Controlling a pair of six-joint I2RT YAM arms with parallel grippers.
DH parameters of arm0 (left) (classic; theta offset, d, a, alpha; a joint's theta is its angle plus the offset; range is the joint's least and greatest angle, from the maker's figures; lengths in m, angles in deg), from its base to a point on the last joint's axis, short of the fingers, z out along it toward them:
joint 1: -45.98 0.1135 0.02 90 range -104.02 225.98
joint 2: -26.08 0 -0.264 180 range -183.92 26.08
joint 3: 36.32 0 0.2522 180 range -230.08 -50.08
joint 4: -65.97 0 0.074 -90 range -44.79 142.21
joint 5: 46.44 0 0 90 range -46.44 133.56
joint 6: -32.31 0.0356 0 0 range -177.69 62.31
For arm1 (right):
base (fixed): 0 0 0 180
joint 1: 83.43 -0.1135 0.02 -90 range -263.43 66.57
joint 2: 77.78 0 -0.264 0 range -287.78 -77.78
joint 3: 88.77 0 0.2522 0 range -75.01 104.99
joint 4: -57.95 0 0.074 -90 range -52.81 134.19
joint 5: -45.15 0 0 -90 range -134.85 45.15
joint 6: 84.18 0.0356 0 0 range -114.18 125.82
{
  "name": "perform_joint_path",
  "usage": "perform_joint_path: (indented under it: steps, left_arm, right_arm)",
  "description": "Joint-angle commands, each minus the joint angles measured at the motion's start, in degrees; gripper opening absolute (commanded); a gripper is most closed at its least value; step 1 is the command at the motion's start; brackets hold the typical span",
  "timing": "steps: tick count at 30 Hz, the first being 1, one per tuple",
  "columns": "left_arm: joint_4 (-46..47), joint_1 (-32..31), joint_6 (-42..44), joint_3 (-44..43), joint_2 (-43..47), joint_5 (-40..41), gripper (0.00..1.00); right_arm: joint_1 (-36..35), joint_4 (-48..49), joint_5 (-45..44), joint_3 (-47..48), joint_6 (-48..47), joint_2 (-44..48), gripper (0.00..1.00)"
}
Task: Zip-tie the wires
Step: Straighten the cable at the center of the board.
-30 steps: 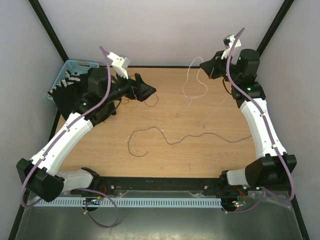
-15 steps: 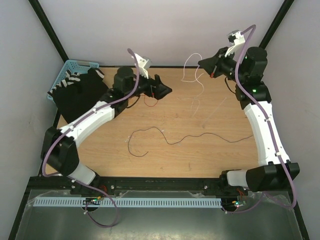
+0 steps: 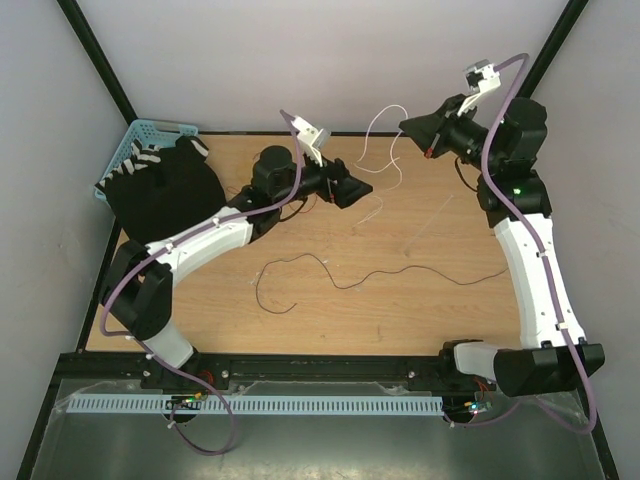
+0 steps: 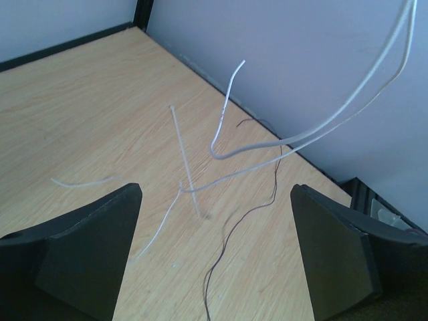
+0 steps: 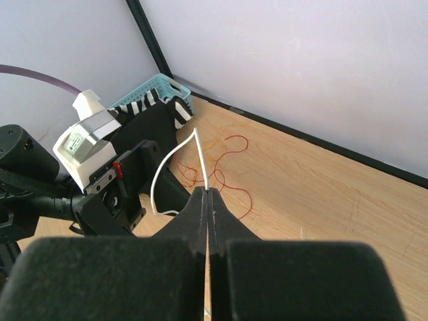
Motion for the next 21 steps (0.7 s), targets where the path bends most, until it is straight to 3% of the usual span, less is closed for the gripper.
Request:
perform_joint_path:
  steps: [1,12,21]
  left_arm:
    - [10.4,-1.0,-3.3,1.3,-1.3,1.7,0.94]
    - [31.9,-1.9,-9.8,5.9,-6.6,6.8,0.87]
    - [37.4,-2.6,-8.5,6.3,-7.4,8.3,0.77]
  right_arm:
    - [-0.2,1.5,1.0,-0.8,1.5,2.3,0.00]
    - [-0.2,4.5,0.4,-3.5,4.1,4.7,0.00]
    - [-0.2,5.7,0.5,-5.4,5.0,6.1,0.00]
